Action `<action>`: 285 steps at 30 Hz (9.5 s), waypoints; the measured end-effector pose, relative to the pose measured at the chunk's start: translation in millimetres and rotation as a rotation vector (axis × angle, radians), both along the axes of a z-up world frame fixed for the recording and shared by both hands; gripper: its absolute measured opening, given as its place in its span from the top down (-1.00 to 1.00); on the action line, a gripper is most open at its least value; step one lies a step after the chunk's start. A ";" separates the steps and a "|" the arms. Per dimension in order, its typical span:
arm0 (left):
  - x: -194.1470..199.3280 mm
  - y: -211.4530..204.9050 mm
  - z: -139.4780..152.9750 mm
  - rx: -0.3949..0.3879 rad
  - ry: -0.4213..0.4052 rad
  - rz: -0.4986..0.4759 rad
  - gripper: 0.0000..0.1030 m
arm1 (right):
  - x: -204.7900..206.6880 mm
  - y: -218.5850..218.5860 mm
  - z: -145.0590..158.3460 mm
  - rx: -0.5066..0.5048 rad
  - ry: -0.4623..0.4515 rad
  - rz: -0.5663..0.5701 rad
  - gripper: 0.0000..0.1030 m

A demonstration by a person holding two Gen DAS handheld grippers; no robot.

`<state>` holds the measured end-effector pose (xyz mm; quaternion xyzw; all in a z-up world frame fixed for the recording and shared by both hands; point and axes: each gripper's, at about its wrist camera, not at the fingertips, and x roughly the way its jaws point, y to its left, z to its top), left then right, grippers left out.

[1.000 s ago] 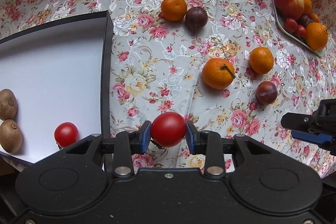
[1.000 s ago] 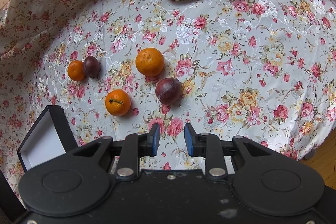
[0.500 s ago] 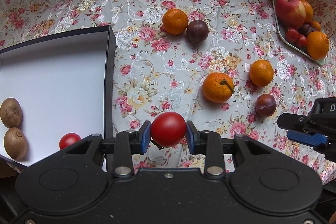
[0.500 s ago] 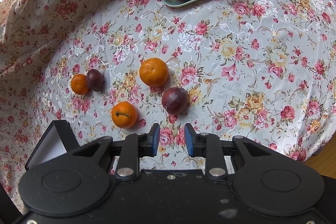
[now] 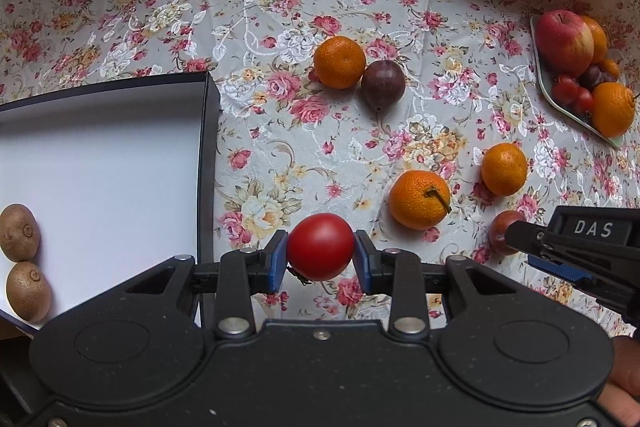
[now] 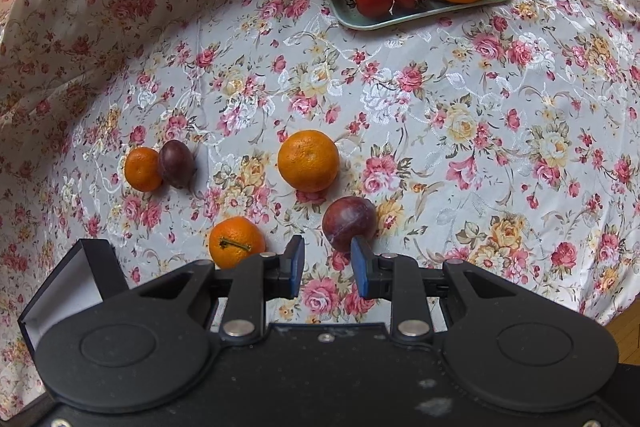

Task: Organize fruits
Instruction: 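Lift the tomato with left tool while right gripper closes on a dark red plum, then carry the tomato in left tool and the plum in right tool over the box, then open right gripper dropping the plum while left gripper releases the tomato into the box, then close right gripper on a mandarin orange while left tool approaches another orange, then close left gripper on a second mandarin orange while right tool holds its orange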

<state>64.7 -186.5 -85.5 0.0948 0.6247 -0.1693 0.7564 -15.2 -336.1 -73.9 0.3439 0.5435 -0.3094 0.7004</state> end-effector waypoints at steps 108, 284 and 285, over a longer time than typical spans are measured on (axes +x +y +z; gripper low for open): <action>50.3 124.3 32.8 -0.015 -0.096 0.307 0.17 | 33.1 127.9 74.2 -0.164 -0.265 0.409 0.28; 5.5 -81.5 -44.8 0.039 0.107 -0.139 -0.07 | -4.7 -72.0 -12.3 -0.050 0.034 -0.129 0.16; 5.8 -81.1 -45.3 0.037 0.106 -0.134 -0.07 | -4.5 -71.2 -11.7 -0.050 0.033 -0.125 0.16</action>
